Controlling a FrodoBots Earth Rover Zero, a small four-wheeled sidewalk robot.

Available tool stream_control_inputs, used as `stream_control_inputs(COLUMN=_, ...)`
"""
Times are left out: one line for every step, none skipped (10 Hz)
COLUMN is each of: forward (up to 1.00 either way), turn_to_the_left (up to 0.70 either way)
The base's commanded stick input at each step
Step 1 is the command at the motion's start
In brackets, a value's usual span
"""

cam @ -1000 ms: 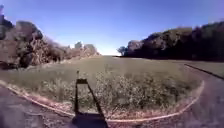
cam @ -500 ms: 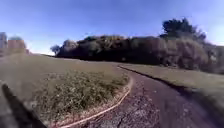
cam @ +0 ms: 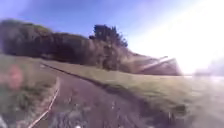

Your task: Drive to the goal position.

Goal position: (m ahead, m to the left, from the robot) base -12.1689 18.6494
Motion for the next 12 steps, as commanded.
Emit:
stream_control_inputs(forward=0.00, turn_to_the_left=0.85)
stream_control_inputs(forward=0.00, turn_to_the_left=0.85)
stream_control_inputs(forward=0.00, turn_to_the_left=0.85)
stream_control_inputs(forward=0.00, turn_to_the_left=0.85)
stream_control_inputs(forward=0.00, turn_to_the_left=0.85)
stream_control_inputs(forward=0.00, turn_to_the_left=0.85)
stream_control_inputs(forward=0.00, turn_to_the_left=0.84)
stream_control_inputs(forward=0.00, turn_to_the_left=0.30)
stream_control_inputs(forward=0.00, turn_to_the_left=0.00)
stream_control_inputs(forward=0.00, turn_to_the_left=0.00)
stream_control_inputs(forward=0.00, turn_to_the_left=0.00)
stream_control_inputs(forward=0.01, turn_to_the_left=0.00)
